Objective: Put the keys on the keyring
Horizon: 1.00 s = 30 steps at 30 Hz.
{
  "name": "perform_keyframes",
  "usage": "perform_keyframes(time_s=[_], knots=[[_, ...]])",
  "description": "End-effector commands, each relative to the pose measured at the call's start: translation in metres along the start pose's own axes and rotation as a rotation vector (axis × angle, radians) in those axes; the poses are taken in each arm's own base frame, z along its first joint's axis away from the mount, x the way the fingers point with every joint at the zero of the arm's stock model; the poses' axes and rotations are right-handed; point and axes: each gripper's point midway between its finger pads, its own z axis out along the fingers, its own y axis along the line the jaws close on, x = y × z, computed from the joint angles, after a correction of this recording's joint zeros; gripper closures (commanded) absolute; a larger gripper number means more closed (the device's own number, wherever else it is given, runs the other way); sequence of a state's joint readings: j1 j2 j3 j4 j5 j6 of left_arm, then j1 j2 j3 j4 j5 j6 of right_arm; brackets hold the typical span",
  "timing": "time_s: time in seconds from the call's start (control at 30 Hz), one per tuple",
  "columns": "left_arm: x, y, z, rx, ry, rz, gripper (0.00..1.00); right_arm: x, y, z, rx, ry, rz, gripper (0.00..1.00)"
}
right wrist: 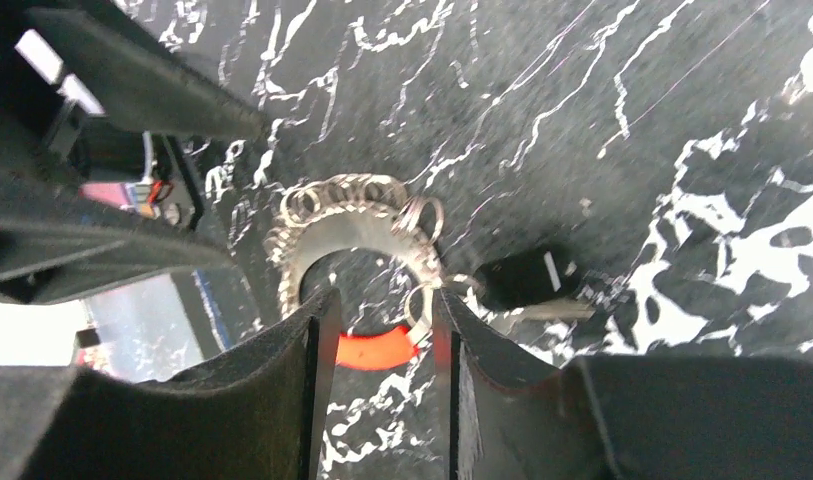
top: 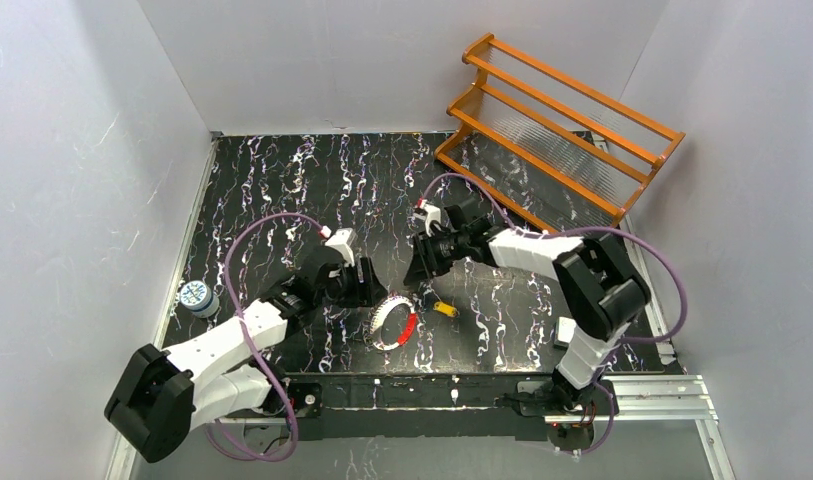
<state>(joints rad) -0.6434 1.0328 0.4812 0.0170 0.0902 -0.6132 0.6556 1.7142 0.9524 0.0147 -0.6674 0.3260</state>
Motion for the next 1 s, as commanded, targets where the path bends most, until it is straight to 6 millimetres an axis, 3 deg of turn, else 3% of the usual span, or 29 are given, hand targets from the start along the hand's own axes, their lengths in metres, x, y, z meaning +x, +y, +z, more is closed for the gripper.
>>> perform_keyframes(time_s=[0.0,0.1,0.2,0.33,0.4,0.53,0.7,0.83,0.97], knots=[[0.005,0.001,0.005,0.022,0.027,0.093,0.40,0.004,-0.025,0.017,0.067,0.072,-0.045,0.52],[0.007,0.002,0.007,0.035,0.041,0.160,0.41,0.008,-0.040,0.025,0.107,0.111,-0.028,0.54],[0.004,-0.004,0.004,0.073,0.029,0.210,0.41,0.022,-0.045,0.026,0.119,0.150,0.005,0.64],[-0.002,-0.016,-0.005,0.150,-0.031,0.263,0.41,0.046,-0.037,0.014,0.113,0.172,0.054,0.81],[-0.007,-0.026,-0.010,0.211,-0.083,0.298,0.42,0.056,-0.028,0.010,0.082,0.182,0.085,0.84],[-0.011,-0.042,-0.020,0.323,-0.176,0.388,0.42,0.061,-0.012,0.003,0.024,0.172,0.101,0.81],[-0.011,-0.049,-0.030,0.391,-0.244,0.514,0.42,0.038,-0.006,-0.009,0.065,0.101,-0.003,0.65],[-0.014,-0.053,-0.036,0.411,-0.284,0.534,0.42,0.033,-0.006,-0.010,0.094,0.097,-0.060,0.65],[-0.017,-0.054,-0.039,0.404,-0.299,0.491,0.44,0.039,-0.005,-0.002,0.134,0.133,-0.113,0.65]])
